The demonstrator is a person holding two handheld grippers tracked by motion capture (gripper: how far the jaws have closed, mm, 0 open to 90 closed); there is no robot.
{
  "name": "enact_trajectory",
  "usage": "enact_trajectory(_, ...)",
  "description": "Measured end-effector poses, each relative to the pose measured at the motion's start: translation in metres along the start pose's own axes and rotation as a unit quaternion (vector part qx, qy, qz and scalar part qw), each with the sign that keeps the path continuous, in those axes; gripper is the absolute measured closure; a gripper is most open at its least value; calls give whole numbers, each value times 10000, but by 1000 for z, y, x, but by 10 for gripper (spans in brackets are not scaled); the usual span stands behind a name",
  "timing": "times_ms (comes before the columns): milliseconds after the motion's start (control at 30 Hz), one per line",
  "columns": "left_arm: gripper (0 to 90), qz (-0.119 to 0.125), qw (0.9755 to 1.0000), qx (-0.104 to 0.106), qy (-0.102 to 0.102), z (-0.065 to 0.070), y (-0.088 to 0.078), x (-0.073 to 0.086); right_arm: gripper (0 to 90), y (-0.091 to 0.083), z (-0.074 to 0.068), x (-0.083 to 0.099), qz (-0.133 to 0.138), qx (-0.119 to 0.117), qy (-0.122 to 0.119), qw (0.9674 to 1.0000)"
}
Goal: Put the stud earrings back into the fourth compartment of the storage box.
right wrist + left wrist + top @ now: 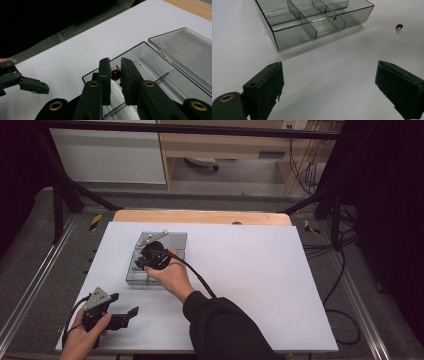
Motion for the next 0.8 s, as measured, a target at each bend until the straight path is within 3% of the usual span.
enact_trajectory(100, 85, -8, 10000, 3, 13, 0, 0, 0, 788, 4, 1, -1, -18, 16, 22, 10000)
enact_trajectory(200, 85, -10, 10000, 32, 0, 0, 0, 0, 662, 5, 0, -1, 3, 75, 90, 9999)
enact_trajectory(333, 85, -5, 10000, 8, 2, 0, 0, 0, 642, 1, -1, -1, 5, 65, 58, 10000)
enact_trajectory(633, 85, 0, 10000, 18, -8, 1, 0, 0, 419, -28, -5, -2, 76, 52, -18, 10000)
enact_trajectory(800, 85, -9, 10000, 16, -7, 1, 0, 0, 298, -46, -4, 3, 124, 224, -17, 9997)
Point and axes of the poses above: each handheld gripper's, and its own axes: y roughly forward along the jaws, x roughly out of its underside, z roughly to its right, the point moved 1 cm from there along y, roughly forward along the jaws, and after that the axes turned 3 degrees about x, right-handed, at the moved point
